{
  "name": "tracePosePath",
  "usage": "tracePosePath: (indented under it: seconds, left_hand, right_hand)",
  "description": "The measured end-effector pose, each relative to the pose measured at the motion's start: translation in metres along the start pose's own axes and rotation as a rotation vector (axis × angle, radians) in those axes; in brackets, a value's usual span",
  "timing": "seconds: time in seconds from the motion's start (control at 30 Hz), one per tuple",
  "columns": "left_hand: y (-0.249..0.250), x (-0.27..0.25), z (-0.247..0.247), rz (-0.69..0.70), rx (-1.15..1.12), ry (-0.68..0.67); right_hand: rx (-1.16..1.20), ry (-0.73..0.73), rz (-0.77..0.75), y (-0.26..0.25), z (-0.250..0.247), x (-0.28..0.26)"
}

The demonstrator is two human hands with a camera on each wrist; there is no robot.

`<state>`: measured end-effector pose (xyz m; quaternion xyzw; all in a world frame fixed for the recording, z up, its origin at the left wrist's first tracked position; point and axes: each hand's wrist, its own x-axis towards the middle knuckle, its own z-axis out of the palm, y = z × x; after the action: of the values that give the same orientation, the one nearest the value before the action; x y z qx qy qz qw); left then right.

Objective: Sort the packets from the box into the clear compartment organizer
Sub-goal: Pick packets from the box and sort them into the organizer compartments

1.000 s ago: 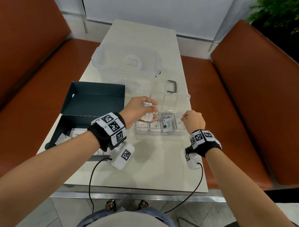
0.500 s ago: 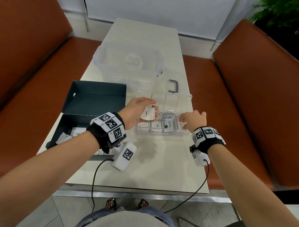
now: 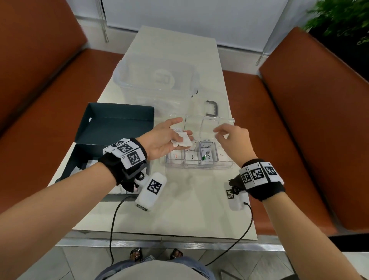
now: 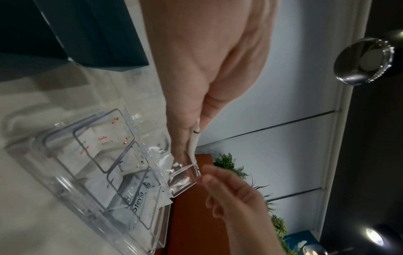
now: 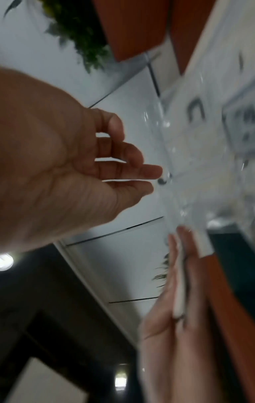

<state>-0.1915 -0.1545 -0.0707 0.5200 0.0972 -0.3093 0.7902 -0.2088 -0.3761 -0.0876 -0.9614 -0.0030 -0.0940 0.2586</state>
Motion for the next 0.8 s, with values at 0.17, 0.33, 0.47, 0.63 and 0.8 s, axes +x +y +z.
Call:
tracePosePath:
  seconds: [0.17,0.33,0.47,0.63,0.8]
  left_hand:
    - [-0.01,-0.003,0.006,0.126,0.105,0.034]
    - [-0.014,-0.002,0.01,0.163,0.1,0.075]
    - [-0.015,-0.002,0.016,0.11,0.148,0.03]
    - [-0.016,-0.003,0.024,0.085,0.195,0.041]
    - [-0.017,-0.004,0.023,0.073,0.23,0.066]
  right_hand:
    - [0.443,-0.183,0.135,-0.05,-0.001,-0.012]
    - [0.723,-0.209,0.261,-0.054,-0.005,-0.013]
    - [0.784,-0.142,0.305,-0.04,-0.018,-0.001]
    - [0.517,-0.021,0.274,0.006,-0.032,0.019]
    - [0.043,-0.182,0.254,0.044,-0.017,0.027]
